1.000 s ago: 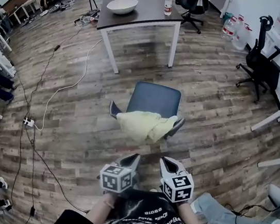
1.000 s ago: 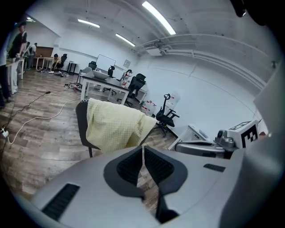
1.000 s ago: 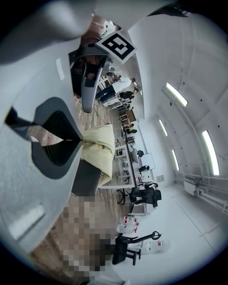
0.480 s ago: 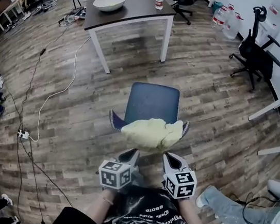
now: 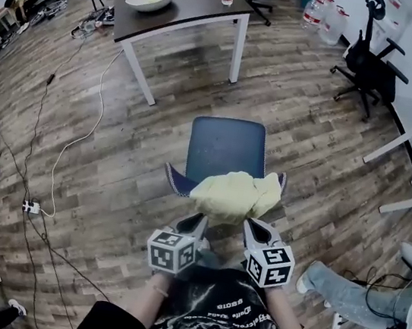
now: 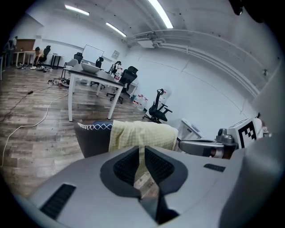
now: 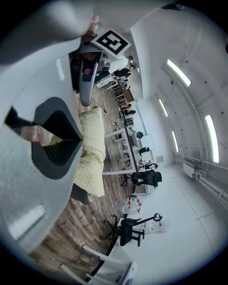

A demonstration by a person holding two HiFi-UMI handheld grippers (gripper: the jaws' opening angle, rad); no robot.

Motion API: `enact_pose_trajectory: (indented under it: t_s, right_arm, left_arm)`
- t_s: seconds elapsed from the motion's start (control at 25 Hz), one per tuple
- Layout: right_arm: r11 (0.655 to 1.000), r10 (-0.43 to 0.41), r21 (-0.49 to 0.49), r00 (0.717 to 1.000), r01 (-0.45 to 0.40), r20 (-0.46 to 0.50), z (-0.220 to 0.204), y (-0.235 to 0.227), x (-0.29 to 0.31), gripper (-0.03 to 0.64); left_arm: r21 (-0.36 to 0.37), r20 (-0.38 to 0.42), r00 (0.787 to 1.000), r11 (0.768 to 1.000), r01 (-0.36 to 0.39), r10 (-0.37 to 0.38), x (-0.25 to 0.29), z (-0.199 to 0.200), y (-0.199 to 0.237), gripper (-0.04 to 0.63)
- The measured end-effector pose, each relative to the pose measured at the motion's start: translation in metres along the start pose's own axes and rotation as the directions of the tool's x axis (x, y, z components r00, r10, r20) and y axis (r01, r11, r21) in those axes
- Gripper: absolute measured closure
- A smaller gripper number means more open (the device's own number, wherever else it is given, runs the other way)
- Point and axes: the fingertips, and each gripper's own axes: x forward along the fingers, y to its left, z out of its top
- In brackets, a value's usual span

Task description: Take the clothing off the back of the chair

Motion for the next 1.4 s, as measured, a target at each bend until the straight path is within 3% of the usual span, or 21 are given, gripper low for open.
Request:
enact_pose_trajectory:
  t_s: [0.08,0.12,0.16,0.2,0.28,0.56,0.64,0.92,1.4]
  right_arm:
    - [1.0,0.002,0.007,1.0,-0.002,-0.001,0.001,0.002,0.0,0.609]
    - [1.0,0.007,0.013,1.0,-0.007,-0.004,0.0,0.003,-0.001,0.581]
    - [1.0,0.012,0.022,1.0,-0.012,-0.009,-0.001,0.003,-0.001,0.51]
    - [0.999,0.014,0.034,1.0,-0.014,-0.012,-0.002,0.004,0.0,0.451]
    - [0.998,0.005,0.056,1.0,-0.004,-0.011,-0.003,0.003,0.002,0.386]
    - [0.985,-0.079,0.153,0.997,0.076,0.015,0.002,-0.011,0.01,0.18]
    - [0.985,-0.095,0.145,0.996,0.094,-0.002,0.003,-0.013,0.014,0.15]
    - [0.972,-0.13,0.186,0.989,0.141,-0.071,-0.002,-0.022,0.028,0.119]
    - [0.983,-0.077,0.153,0.989,0.097,-0.129,-0.001,-0.027,0.049,0.118]
  left_arm:
    - [-0.01,0.032,0.999,1.0,-0.009,0.01,-0.003,0.006,0.005,0.571]
    - [-0.013,0.046,0.999,1.0,-0.013,0.013,-0.005,0.008,0.006,0.569]
    - [-0.015,0.053,0.999,1.0,-0.012,0.013,-0.006,0.009,0.007,0.565]
    - [-0.018,0.052,0.999,1.0,-0.008,0.009,-0.006,0.009,0.008,0.536]
    - [-0.023,0.04,0.999,1.0,0.002,-0.001,-0.006,0.009,0.011,0.415]
    - [-0.036,0.005,1.0,0.999,-0.008,0.008,0.0,0.01,0.024,0.382]
    - [-0.032,-0.012,1.0,0.999,-0.023,0.023,0.003,0.009,0.029,0.371]
    - [-0.024,-0.103,0.994,0.999,-0.032,0.029,0.021,-0.001,0.031,0.364]
    - [-0.035,-0.13,0.992,0.999,0.0,-0.005,0.044,0.004,0.026,0.364]
